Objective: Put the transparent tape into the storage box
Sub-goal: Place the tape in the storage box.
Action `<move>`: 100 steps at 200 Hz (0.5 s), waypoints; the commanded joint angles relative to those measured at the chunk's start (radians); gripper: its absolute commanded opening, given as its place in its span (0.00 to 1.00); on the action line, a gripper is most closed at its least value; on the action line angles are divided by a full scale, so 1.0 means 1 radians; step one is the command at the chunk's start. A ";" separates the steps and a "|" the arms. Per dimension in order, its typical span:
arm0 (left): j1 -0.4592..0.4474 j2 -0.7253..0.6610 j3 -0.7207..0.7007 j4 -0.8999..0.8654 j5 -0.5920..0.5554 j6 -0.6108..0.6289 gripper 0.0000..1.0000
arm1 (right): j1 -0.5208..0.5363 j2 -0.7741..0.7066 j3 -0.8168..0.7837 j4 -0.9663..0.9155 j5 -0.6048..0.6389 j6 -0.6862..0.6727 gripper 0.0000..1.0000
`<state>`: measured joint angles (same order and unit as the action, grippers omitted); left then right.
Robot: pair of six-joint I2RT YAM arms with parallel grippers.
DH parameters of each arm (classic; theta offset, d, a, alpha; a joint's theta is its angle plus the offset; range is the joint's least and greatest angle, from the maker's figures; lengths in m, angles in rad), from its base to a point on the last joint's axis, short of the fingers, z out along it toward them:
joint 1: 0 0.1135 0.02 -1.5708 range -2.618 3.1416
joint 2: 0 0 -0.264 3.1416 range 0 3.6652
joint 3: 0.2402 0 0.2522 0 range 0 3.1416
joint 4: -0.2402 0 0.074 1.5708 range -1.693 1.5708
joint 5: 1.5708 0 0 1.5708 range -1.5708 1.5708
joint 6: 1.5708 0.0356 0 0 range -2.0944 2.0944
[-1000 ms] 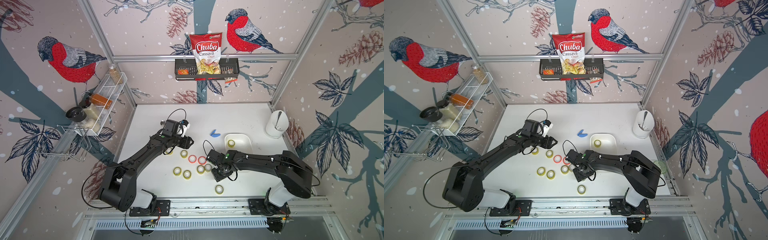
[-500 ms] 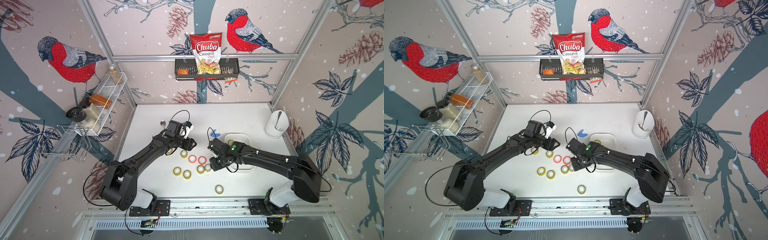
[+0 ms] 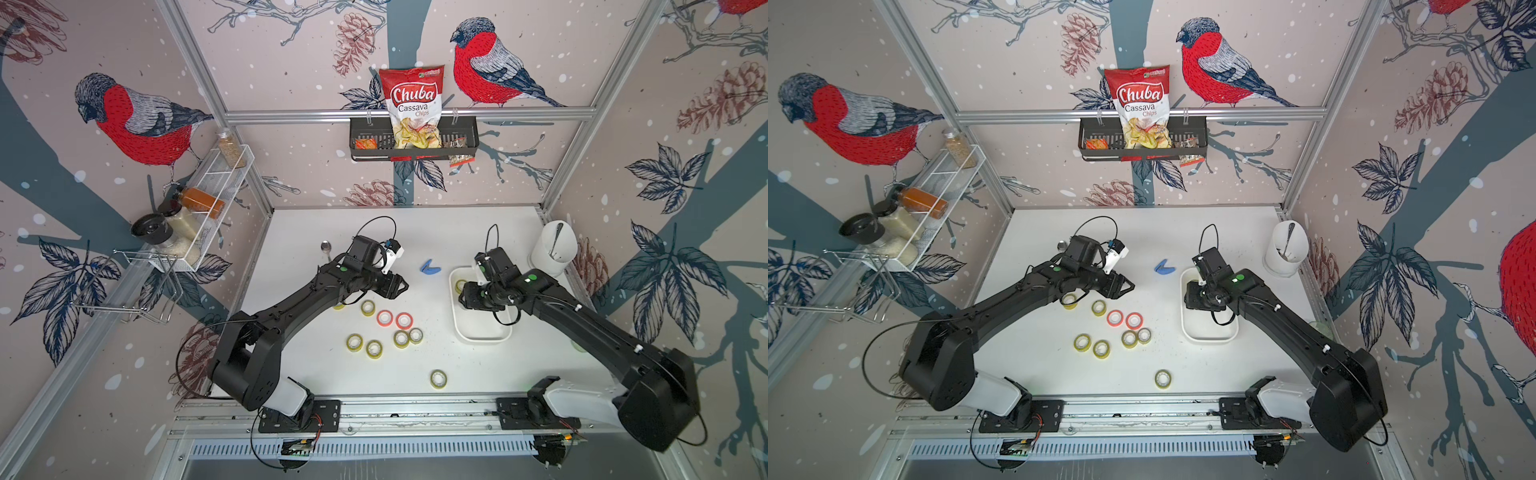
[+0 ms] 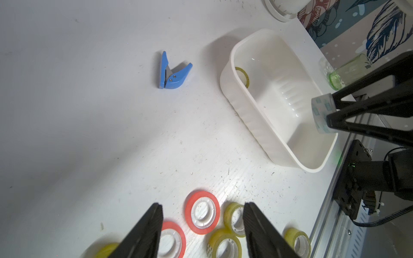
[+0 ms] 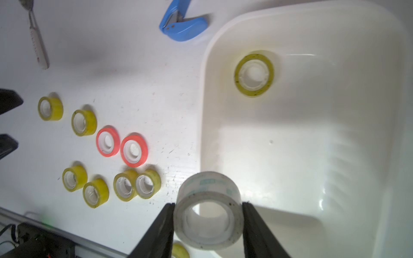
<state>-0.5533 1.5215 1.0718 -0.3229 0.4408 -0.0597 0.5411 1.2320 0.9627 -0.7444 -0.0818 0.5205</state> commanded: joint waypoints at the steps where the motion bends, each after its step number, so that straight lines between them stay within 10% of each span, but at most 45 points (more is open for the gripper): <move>1: -0.036 0.039 0.047 -0.009 -0.005 0.017 0.62 | -0.068 -0.021 -0.039 -0.008 -0.015 -0.019 0.46; 100: -0.082 0.135 0.161 -0.038 0.033 0.087 0.62 | -0.196 0.136 -0.080 0.154 -0.068 -0.053 0.45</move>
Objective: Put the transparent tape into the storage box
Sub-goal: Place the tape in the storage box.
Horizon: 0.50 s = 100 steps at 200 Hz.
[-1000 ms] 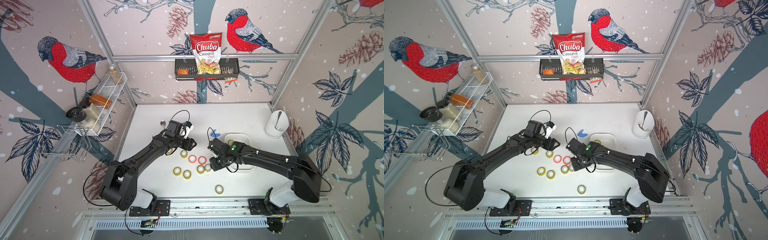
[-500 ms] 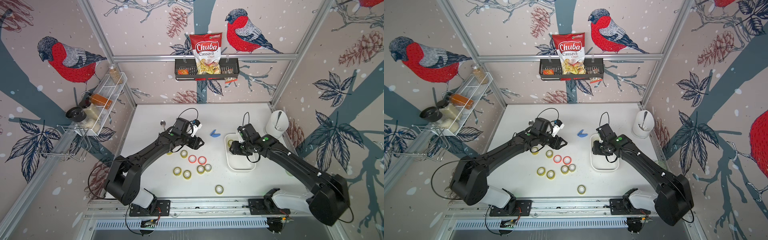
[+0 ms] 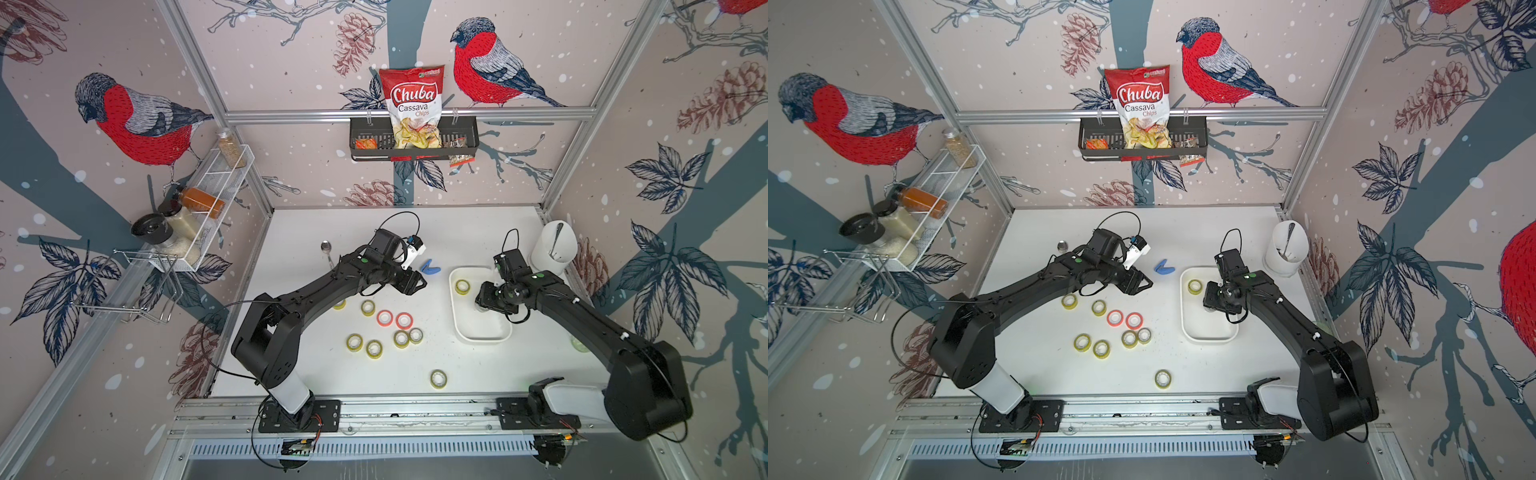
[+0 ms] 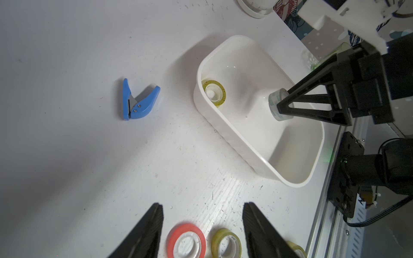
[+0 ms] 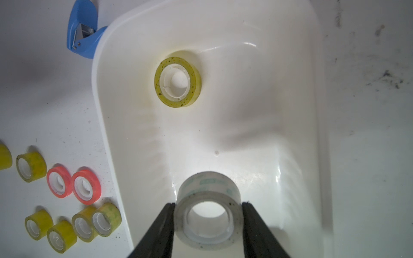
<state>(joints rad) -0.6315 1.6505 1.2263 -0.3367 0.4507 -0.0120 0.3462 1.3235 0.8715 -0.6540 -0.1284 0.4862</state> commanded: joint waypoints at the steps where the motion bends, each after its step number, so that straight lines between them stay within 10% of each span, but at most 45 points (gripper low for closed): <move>1: -0.004 0.005 0.005 -0.023 0.023 0.040 0.62 | -0.001 0.046 0.012 0.065 -0.022 -0.019 0.45; 100: -0.003 0.003 -0.020 -0.007 0.035 0.052 0.62 | 0.028 0.234 0.065 0.157 -0.060 0.005 0.47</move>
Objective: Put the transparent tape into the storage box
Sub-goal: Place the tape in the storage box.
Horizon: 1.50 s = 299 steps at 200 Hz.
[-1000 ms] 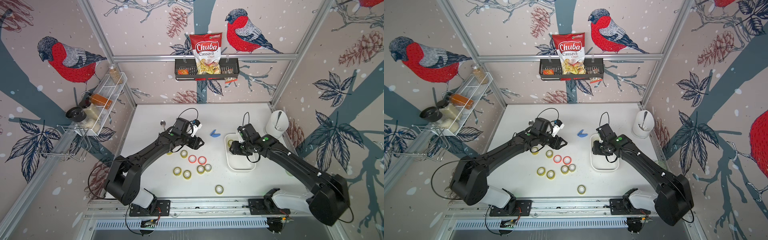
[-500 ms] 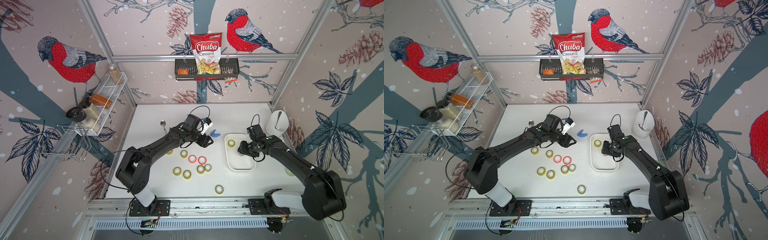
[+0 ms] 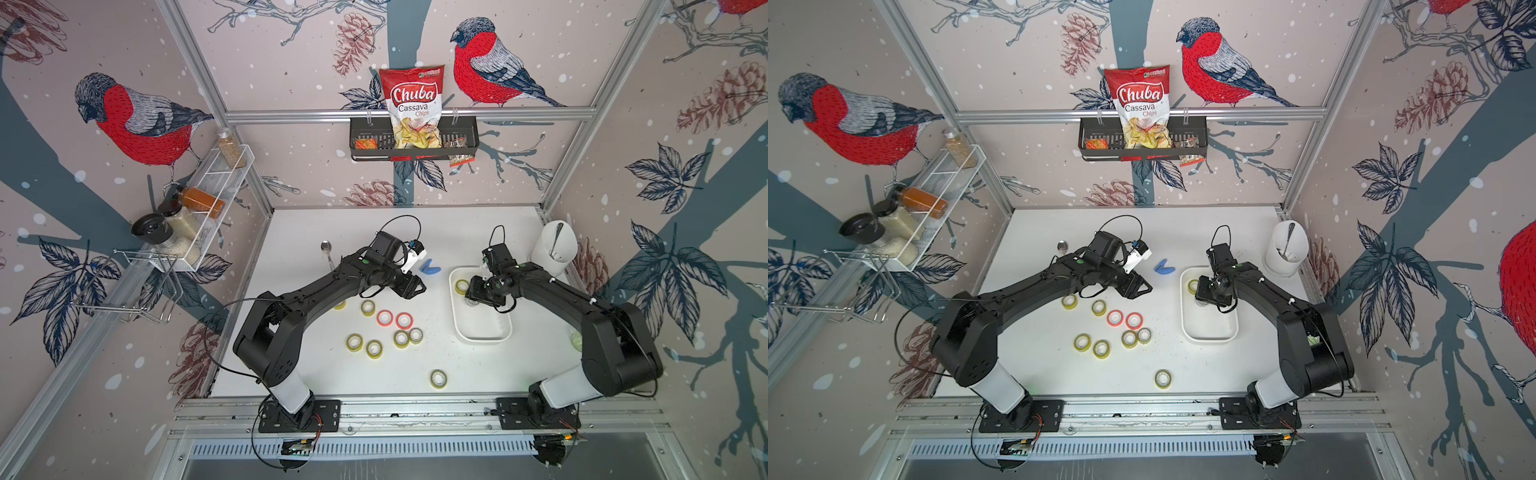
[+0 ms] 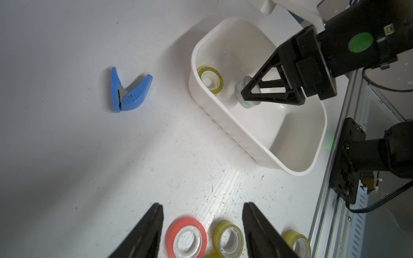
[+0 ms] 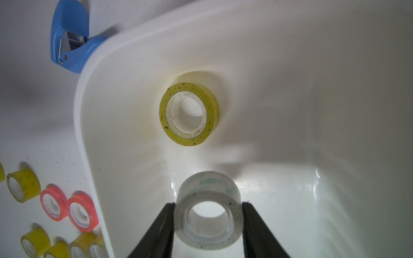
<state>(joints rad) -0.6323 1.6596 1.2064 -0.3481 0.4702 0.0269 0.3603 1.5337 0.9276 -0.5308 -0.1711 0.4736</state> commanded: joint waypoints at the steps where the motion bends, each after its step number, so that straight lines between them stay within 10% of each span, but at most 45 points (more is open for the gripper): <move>1: -0.003 -0.006 -0.001 0.005 0.016 0.013 0.62 | 0.014 0.023 0.010 0.034 -0.016 0.018 0.47; 172: -0.003 -0.010 -0.004 0.016 -0.004 0.010 0.60 | 0.042 0.083 0.046 0.042 -0.001 0.021 0.61; 299: 0.011 -0.031 -0.021 0.031 0.032 -0.011 0.59 | 0.271 -0.202 0.129 -0.205 0.116 -0.166 0.62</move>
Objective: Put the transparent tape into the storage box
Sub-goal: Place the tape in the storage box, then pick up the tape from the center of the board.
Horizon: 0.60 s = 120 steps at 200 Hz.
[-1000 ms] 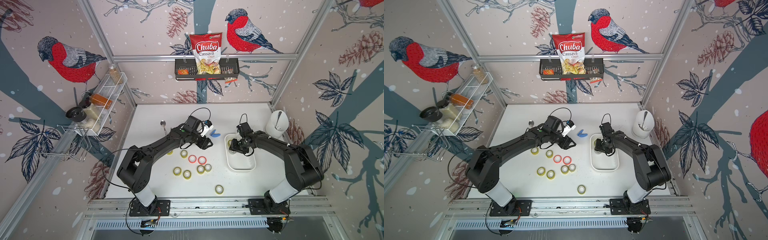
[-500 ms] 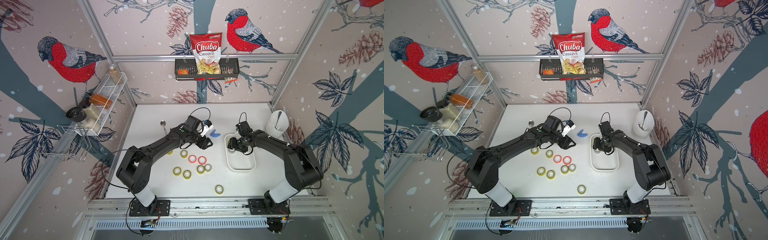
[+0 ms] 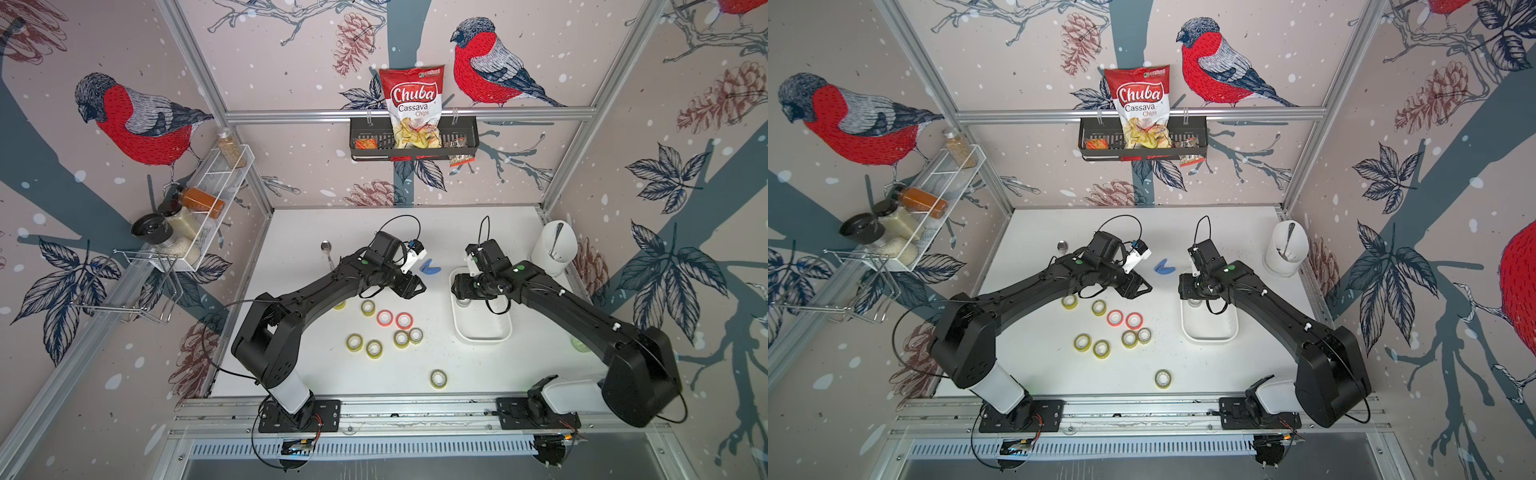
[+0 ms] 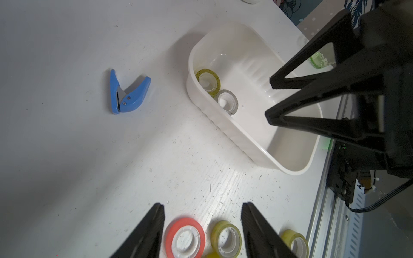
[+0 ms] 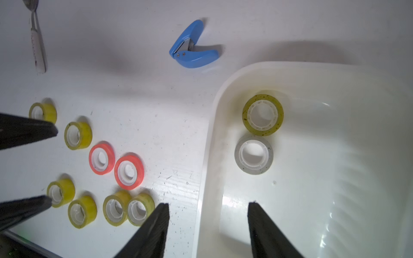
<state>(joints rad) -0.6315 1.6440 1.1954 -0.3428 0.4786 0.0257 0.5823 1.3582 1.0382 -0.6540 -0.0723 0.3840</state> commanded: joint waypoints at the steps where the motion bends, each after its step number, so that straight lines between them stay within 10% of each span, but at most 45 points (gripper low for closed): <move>1: 0.011 -0.016 -0.010 0.025 0.023 -0.011 0.59 | 0.052 -0.027 0.019 -0.083 0.016 -0.078 0.62; 120: 0.109 -0.064 -0.049 0.054 0.027 -0.052 0.59 | 0.467 -0.020 -0.026 -0.199 -0.031 0.008 0.65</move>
<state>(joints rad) -0.5350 1.5898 1.1507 -0.3180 0.4946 -0.0204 0.9943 1.3247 1.0317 -0.8185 -0.0956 0.3386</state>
